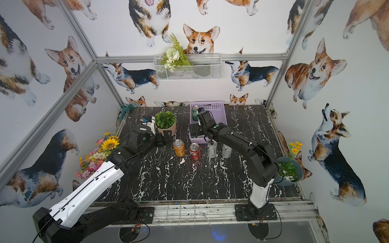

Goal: Take out the drinks from the basket
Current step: Pick up the drink from the basket.

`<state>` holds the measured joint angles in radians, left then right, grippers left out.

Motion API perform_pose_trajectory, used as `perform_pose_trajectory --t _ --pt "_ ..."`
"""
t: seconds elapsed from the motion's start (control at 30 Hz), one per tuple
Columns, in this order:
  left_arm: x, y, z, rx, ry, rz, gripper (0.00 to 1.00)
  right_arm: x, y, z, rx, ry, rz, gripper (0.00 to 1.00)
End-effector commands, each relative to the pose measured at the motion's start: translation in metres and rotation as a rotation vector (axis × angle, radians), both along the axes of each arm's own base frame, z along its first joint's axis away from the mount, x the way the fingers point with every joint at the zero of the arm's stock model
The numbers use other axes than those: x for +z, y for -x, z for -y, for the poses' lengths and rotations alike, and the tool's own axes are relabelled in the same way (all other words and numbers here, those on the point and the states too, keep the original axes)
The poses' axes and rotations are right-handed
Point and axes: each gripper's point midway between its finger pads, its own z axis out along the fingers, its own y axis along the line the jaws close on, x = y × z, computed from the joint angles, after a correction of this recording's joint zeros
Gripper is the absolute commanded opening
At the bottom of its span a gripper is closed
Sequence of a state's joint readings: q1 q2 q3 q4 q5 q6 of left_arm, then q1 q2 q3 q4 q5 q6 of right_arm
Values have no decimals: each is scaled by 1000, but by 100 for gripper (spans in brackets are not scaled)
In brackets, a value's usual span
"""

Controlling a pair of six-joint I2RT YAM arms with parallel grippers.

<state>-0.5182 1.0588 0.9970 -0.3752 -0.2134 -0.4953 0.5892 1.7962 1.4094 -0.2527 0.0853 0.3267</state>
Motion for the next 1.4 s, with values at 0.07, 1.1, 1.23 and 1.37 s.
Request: perform_pose_trajectory --t 0.07,1.1,1.23,1.37 --pt "1 -2 -3 9 6 3 100 -13 -5 -1 24 63 -15 100" --pt "1 -3 -5 13 11 -3 100 -67 -28 -7 -7 138 -78 66" --pt "0 -3 -5 13 12 -4 100 -56 -28 -7 -3 117 -31 56" --pt "-1 -3 -6 15 10 -5 100 -34 -31 -6 -15 90 29 48"
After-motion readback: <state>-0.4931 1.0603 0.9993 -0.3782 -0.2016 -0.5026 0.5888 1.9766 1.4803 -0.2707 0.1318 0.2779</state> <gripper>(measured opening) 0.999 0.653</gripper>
